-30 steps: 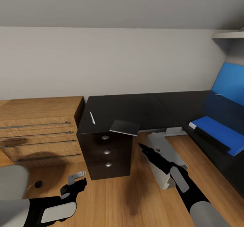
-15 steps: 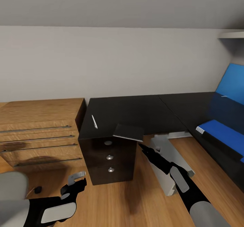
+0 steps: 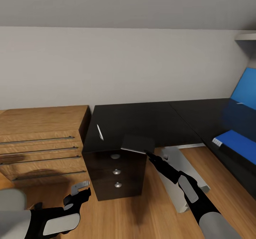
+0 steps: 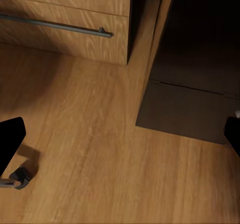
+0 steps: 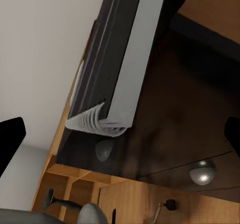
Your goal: In the bedroom, organize the workspace by keeping the computer under the desk, ensuring the monitor is on the desk, placing the keyboard on the desk next to the monitor, placing the mouse on the desk next to the keyboard, moving the folder from the swivel chair onto the desk next to the mouse, stacking the notebook on top of the folder with the pen on top of the notebook, and positioning the swivel chair next to the desk.
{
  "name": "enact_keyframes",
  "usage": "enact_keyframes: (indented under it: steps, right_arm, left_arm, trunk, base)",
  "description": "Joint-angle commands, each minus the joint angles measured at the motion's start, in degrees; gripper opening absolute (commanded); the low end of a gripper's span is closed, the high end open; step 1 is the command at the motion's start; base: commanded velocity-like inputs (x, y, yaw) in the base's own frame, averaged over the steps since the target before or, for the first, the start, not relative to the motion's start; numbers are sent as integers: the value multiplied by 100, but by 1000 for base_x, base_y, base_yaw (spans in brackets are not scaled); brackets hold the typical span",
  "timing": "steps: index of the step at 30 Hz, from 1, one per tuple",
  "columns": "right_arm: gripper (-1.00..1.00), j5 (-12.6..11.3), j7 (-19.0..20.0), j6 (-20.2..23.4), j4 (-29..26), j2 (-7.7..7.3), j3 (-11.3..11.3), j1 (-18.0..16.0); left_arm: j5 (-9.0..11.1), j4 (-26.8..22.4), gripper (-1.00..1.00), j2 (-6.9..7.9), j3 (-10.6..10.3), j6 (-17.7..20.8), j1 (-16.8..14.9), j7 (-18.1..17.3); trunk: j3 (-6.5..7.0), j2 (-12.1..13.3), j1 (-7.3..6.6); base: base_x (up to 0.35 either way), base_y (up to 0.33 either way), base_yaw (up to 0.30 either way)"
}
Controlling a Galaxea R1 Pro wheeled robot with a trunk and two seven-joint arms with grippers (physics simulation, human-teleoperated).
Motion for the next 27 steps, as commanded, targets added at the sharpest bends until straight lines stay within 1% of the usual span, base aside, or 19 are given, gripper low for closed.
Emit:
enact_keyframes:
  steps: [1, 8, 27]
  right_arm:
    - [100, -63, -8, 40, -2, -5, 13, -3]
    - [100, -62, -14, 41, 0, -5, 14, -3]
    - [100, -68, -14, 43, -5, -5, 14, -3]
  left_arm:
    - [22, -9, 100, 1, -20, -23, -10, 6]
    - [30, -9, 100, 1, -23, -23, -10, 10]
    - [36, -9, 100, -5, -23, -23, -10, 11]
  trunk:
    - [-5, -3, 1]
    - [-5, -3, 1]
    - [-5, -3, 1]
  base:
    - [170, 99, 0]
    - [79, 43, 0]
    - [4, 2, 0]
